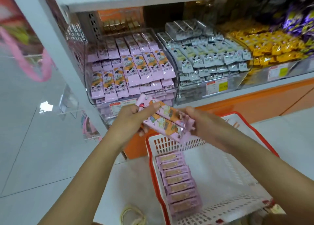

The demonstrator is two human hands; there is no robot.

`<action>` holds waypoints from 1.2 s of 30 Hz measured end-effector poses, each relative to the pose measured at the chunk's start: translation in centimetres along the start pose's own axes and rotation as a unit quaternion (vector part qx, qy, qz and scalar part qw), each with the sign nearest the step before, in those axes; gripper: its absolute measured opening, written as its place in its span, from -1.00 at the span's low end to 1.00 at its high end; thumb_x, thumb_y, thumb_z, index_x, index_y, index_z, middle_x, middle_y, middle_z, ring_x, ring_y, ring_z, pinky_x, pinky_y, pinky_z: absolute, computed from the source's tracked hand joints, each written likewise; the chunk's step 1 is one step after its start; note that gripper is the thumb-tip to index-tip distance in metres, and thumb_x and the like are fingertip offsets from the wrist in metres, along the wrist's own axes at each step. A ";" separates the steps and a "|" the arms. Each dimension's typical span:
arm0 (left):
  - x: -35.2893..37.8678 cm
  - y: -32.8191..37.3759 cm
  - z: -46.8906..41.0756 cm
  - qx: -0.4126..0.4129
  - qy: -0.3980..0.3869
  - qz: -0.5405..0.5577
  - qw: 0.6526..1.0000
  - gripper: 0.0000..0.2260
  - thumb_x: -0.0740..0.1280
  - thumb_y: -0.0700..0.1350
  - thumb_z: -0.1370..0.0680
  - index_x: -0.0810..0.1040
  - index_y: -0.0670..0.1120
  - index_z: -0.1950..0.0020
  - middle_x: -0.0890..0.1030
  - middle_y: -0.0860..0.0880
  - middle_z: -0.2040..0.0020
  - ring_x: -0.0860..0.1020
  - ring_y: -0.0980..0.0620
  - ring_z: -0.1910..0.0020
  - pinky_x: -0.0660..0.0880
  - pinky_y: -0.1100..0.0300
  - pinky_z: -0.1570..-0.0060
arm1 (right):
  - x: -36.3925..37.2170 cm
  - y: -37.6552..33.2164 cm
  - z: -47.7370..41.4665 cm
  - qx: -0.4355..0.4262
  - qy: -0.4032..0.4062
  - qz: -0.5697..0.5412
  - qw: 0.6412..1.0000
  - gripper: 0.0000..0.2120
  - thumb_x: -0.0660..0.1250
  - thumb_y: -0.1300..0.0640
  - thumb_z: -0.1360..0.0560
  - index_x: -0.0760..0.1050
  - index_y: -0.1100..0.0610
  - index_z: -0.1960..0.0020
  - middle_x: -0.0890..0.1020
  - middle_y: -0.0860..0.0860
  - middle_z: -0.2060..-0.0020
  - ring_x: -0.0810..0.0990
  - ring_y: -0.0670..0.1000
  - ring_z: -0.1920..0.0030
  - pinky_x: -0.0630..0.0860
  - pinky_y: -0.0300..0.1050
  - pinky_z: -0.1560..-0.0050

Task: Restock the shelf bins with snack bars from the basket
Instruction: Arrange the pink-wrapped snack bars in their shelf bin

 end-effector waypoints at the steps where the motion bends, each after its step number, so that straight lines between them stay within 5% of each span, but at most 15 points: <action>1: -0.7 0.2 -0.2 -0.006 0.015 0.010 1.000 -0.64 0.40 0.15 -0.35 0.58 -0.10 0.49 0.50 -0.13 0.51 0.39 0.00 0.55 0.30 0.30 0.58 | 0.4 -1.3 0.3 -0.069 0.024 0.076 0.994 -0.53 0.33 -0.27 -0.39 0.47 -0.17 -0.27 0.57 -0.17 -0.18 0.56 -0.13 -0.19 0.51 -0.21 -0.14; 4: -2.5 0.8 -0.5 -0.035 0.045 0.036 0.998 -0.64 0.39 0.13 -0.44 0.58 -0.16 0.33 0.47 -0.10 0.51 0.36 0.03 0.54 0.29 0.32 0.58 | 2.4 -3.4 0.7 -0.208 0.060 0.339 0.915 -0.29 0.49 -0.17 -0.31 0.30 -0.22 -0.39 0.38 -0.27 -0.27 0.40 -0.31 -0.21 0.37 -0.50 -0.08; 7: -3.9 1.3 -0.3 -0.040 0.051 0.055 0.996 -0.65 0.37 0.15 -0.44 0.58 -0.14 0.30 0.46 -0.09 0.49 0.35 0.04 0.54 0.29 0.33 0.57 | 3.9 -4.0 -0.1 -0.302 0.129 0.433 0.840 -0.40 0.42 -0.14 -0.41 0.36 -0.08 -0.40 0.38 -0.12 -0.28 0.41 -0.20 -0.18 0.33 -0.51 -0.02; 11: -5.5 2.1 0.1 -0.012 0.084 0.092 0.992 -0.60 0.30 0.18 -0.47 0.57 -0.15 0.30 0.52 -0.07 0.48 0.46 0.05 0.52 0.42 0.31 0.52 | 5.1 -5.0 -1.2 -0.330 0.176 0.374 0.849 -0.48 0.41 -0.05 -0.41 0.42 -0.03 -0.34 0.44 -0.12 -0.17 0.46 -0.18 -0.10 0.42 -0.43 0.01; 14: -7.4 2.1 0.0 0.021 0.167 0.107 0.980 -0.74 0.27 0.01 -0.58 0.61 -0.13 0.14 0.67 -0.10 0.30 0.64 0.01 0.36 0.59 0.21 0.35 | 5.5 -6.9 -2.3 -0.308 0.206 0.339 0.865 -0.49 0.47 0.00 -0.42 0.41 -0.07 -0.32 0.44 -0.19 -0.11 0.49 -0.19 -0.05 0.49 -0.32 0.08; 17: -9.4 1.6 0.1 0.095 0.269 -0.100 0.953 -0.85 0.27 -0.13 -0.58 0.64 -0.06 0.08 0.66 0.01 0.19 0.62 0.06 0.22 0.55 0.32 0.09 | 6.0 -8.6 -4.5 -0.283 0.237 0.359 0.858 -0.54 0.42 0.01 -0.44 0.42 -0.05 -0.31 0.46 -0.12 -0.14 0.47 -0.12 -0.08 0.49 -0.19 0.02; 19: -9.7 1.4 0.2 0.109 0.299 -0.211 0.924 -0.82 0.27 -0.14 -0.58 0.63 -0.10 -0.09 0.64 0.03 0.12 0.55 0.12 0.18 0.37 0.52 0.23 | 7.0 -9.3 -6.1 -0.265 0.253 0.378 0.851 -0.54 0.39 0.00 -0.46 0.42 0.00 -0.33 0.48 -0.01 -0.19 0.44 -0.02 -0.16 0.44 -0.08 -0.06; 24: -10.0 1.5 -0.1 0.136 0.314 -0.247 0.907 -0.76 0.22 -0.21 -0.58 0.60 -0.14 -0.18 0.59 0.01 0.16 0.55 0.05 0.13 0.30 0.45 0.30 | 11.0 -10.3 -9.9 -0.262 0.322 0.425 0.804 -0.57 0.34 -0.10 -0.47 0.46 0.08 -0.26 0.50 0.11 -0.10 0.36 0.13 -0.19 0.35 -0.02 -0.16; 28: -10.4 1.5 -0.3 0.139 0.269 -0.236 0.924 -0.71 0.21 -0.26 -0.58 0.56 -0.09 -0.26 0.59 0.06 0.11 0.56 0.10 0.11 0.35 0.62 0.21 | 12.8 -10.1 -11.9 -0.244 0.355 0.485 0.761 -0.55 0.32 -0.11 -0.49 0.43 0.13 -0.26 0.48 0.17 -0.17 0.35 0.18 -0.23 0.25 0.01 -0.22; 32: -10.0 1.8 -0.4 0.167 0.209 -0.235 0.934 -0.64 0.19 -0.34 -0.57 0.55 -0.02 -0.26 0.59 0.15 0.17 0.54 0.43 0.22 0.36 0.62 0.23 | 13.2 -9.7 -12.1 -0.258 0.373 0.488 0.746 -0.55 0.34 -0.07 -0.48 0.44 0.20 -0.24 0.48 0.19 -0.14 0.40 0.20 -0.17 0.30 0.02 -0.17; 36: -10.3 1.7 -0.7 0.159 0.212 -0.258 0.929 -0.70 0.21 -0.26 -0.57 0.58 0.00 -0.22 0.62 0.06 0.22 0.55 0.27 0.22 0.36 0.57 0.30 | 13.2 -9.3 -11.6 -0.245 0.347 0.501 0.754 -0.50 0.25 -0.15 -0.54 0.44 0.22 -0.29 0.47 0.17 -0.18 0.35 0.17 -0.23 0.21 -0.02 -0.21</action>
Point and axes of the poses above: each hand's wrist, its own z-axis away from the middle knuckle, its own x-axis out of the palm, y = z × x, the point moved 3 cm from there along -z, towards the middle knuckle
